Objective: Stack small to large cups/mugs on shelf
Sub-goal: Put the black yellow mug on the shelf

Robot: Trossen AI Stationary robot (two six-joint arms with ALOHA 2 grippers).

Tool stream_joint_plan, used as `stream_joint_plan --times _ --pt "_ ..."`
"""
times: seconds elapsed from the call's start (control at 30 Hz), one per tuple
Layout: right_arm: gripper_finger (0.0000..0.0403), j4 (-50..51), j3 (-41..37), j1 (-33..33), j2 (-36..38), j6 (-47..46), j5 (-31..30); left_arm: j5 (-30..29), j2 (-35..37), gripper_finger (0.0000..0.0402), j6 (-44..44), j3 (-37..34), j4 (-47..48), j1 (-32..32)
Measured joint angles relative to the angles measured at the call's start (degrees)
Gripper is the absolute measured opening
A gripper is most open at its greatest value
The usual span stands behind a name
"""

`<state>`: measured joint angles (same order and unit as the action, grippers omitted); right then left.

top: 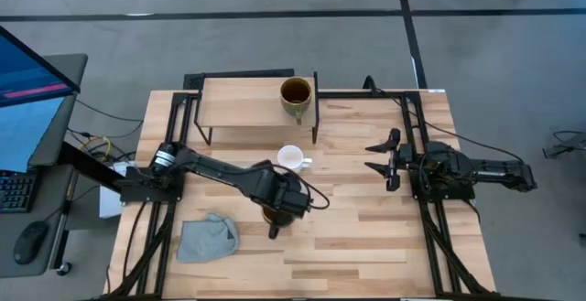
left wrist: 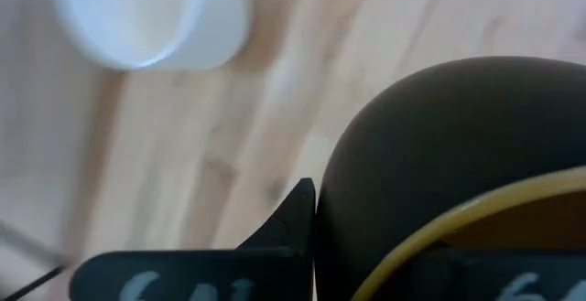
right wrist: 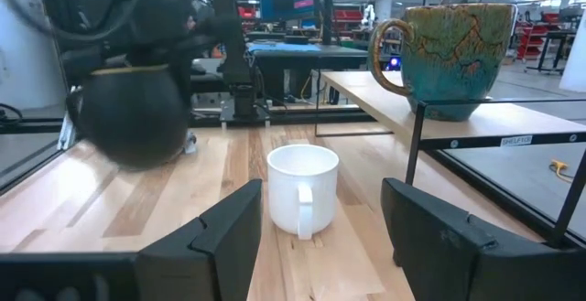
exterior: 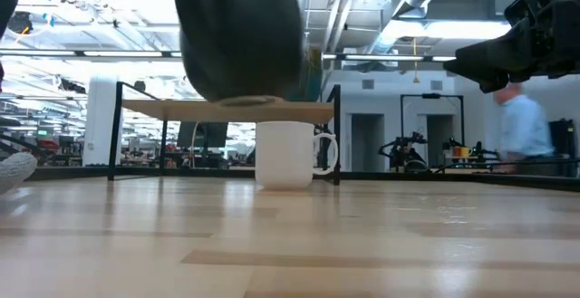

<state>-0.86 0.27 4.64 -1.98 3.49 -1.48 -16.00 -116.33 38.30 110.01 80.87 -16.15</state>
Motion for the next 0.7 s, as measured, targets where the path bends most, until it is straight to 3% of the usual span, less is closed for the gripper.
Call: stream_joint_plan --times 0.17,0.7 --pt "0.0244 0.0 0.0 0.0 0.0 0.0 0.0 -2.1 0.1 0.0012 0.8 4.9 9.4 1.6" --pt "0.0244 0.0 0.0 0.0 0.0 -0.4 0.1 -5.6 12.5 0.0012 -7.5 5.9 9.2 12.3"
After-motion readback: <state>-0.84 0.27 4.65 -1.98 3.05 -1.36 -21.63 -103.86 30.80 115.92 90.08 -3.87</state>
